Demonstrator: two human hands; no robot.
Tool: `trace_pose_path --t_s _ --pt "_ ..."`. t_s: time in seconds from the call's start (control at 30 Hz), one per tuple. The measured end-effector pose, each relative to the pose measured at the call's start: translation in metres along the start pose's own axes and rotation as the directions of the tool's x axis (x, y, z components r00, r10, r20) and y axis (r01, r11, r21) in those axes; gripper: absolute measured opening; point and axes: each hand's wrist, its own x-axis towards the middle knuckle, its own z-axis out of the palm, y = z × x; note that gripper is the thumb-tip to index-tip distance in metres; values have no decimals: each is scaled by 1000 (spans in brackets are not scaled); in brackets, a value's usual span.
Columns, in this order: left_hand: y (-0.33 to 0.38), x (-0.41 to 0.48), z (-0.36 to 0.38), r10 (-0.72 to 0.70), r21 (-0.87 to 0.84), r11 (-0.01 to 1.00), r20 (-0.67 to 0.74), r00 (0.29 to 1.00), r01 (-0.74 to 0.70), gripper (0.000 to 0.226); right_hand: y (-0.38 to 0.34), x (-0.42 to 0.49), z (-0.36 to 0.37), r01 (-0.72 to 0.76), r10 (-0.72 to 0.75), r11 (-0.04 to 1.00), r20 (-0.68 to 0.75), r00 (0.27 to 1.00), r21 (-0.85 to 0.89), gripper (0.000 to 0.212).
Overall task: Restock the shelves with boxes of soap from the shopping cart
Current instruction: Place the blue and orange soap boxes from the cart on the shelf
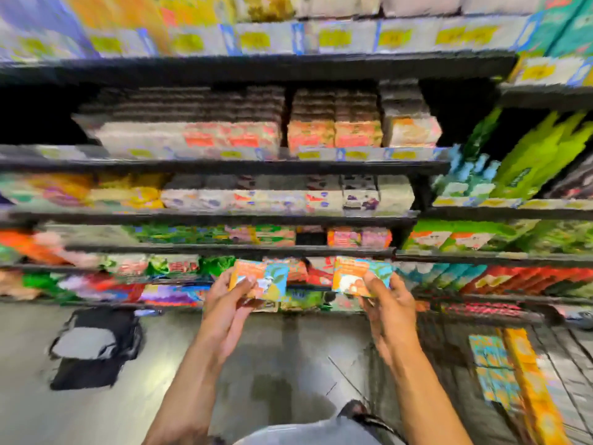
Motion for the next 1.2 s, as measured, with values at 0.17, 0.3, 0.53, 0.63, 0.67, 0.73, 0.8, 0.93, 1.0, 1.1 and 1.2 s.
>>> trace_pose_path --t_s 0.17,0.3,0.53,0.63,0.67,0.73,0.8,0.93,1.0,1.1,1.2 --pt "49 -28 -130 69 -74 994 -121 990 -79 18 67 -50 117 -23 24 1000 135 990 -9 12" --pt "87 -37 -236 91 -148 983 -131 987 -110 38 123 -96 209 -30 23 999 220 975 27 13" --pt "156 -42 -352 132 -155 977 -97 986 -146 77 178 -161 310 -21 29 999 211 977 -36 32" --pt "173 -32 -378 169 -107 979 -53 984 -174 56 186 -171 334 -3 24 994 195 981 -108 26" --pt "178 -27 -384 181 -98 978 -36 983 -184 56 188 -172 343 4 17 993 179 984 -115 26" --pt "187 -14 -391 202 -94 975 -7 979 -202 59 190 -170 358 20 -2 994 168 986 -107 28" --pt "197 1 -393 203 -102 974 3 979 -201 61 191 -164 371 37 -21 995 163 986 -97 30" --pt "221 36 -388 187 -106 978 71 980 -179 61 191 -147 394 84 -67 991 159 985 -101 33" --pt "234 55 -383 189 -98 979 113 975 -178 59 190 -134 403 104 -88 989 151 985 -106 32" --pt "257 80 -372 206 -50 978 168 964 -200 53 187 -112 418 127 -114 987 133 985 -94 27" --pt "279 101 -362 247 32 966 200 948 -258 52 181 -91 433 130 -121 989 126 985 -63 27"
